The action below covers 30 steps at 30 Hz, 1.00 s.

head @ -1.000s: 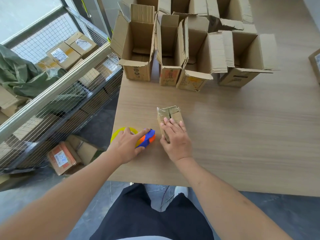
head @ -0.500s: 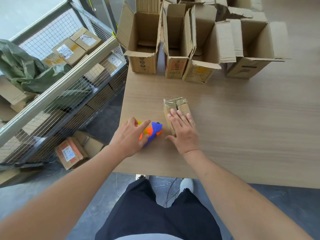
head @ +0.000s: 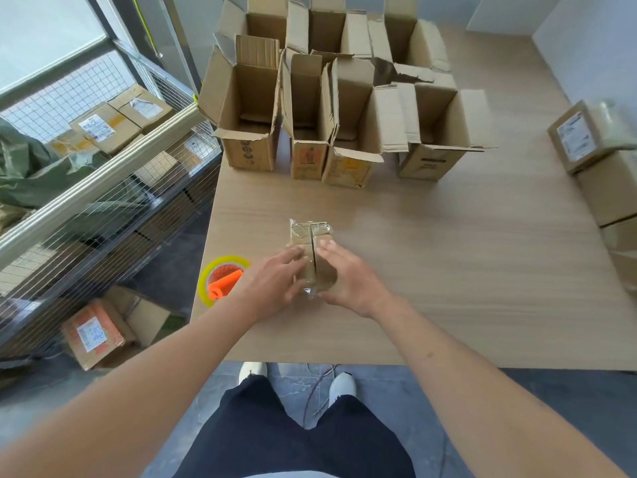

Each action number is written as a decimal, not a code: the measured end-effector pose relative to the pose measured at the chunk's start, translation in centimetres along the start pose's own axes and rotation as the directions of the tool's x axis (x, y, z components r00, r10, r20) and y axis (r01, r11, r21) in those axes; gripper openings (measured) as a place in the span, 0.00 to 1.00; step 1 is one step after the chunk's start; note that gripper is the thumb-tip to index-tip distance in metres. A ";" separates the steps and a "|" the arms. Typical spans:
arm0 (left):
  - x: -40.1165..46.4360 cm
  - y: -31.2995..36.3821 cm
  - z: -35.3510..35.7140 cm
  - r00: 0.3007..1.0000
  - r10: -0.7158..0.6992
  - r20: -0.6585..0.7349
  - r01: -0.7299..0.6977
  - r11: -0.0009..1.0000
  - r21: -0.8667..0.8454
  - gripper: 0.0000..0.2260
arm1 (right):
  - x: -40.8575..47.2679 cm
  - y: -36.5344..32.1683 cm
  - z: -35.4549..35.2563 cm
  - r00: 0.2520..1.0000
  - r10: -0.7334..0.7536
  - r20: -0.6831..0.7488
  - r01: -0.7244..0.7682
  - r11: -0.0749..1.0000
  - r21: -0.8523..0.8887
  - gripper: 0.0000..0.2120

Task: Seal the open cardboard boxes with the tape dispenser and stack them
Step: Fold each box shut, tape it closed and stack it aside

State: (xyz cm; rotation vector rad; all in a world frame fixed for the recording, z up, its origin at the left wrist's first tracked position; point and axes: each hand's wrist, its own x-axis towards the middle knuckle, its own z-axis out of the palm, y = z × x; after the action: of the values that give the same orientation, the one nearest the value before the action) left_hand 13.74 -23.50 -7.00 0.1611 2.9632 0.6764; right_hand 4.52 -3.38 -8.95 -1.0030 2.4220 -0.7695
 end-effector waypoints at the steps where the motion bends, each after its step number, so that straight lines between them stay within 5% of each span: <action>1: 0.2 0.2 0.6 1.000 -0.006 0.022 0.006 1.000 -0.004 0.20 | -0.3 0.3 -0.2 1.000 -0.010 -0.017 0.010 1.000 -0.001 0.42; 8: 0.3 0.4 2.8 0.992 -0.036 -0.121 0.030 0.998 -0.052 0.21 | -1.0 1.1 1.0 0.988 -0.066 -0.138 0.054 0.994 -0.090 0.26; 19: 0.3 -1.7 5.0 0.944 0.141 -0.298 -0.137 0.990 0.034 0.20 | -0.2 3.3 3.1 0.854 -0.350 -0.384 0.270 0.931 -0.247 0.13; 26: -0.2 -2.3 5.2 0.947 0.162 -0.277 -0.174 0.985 -0.019 0.20 | -1.9 3.8 1.6 0.957 -0.186 -0.224 0.215 0.970 0.112 0.19; 30: -0.2 -2.9 5.0 0.953 0.172 -0.248 -0.183 0.983 -0.022 0.21 | -2.1 2.9 1.6 0.943 -0.049 -0.330 0.089 0.990 0.107 0.16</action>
State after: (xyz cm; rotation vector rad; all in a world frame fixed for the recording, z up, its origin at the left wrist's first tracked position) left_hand 14.34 -24.02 -12.77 0.3702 3.1930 0.8415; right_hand 5.30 -0.65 -11.71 -0.9827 2.5854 -1.1754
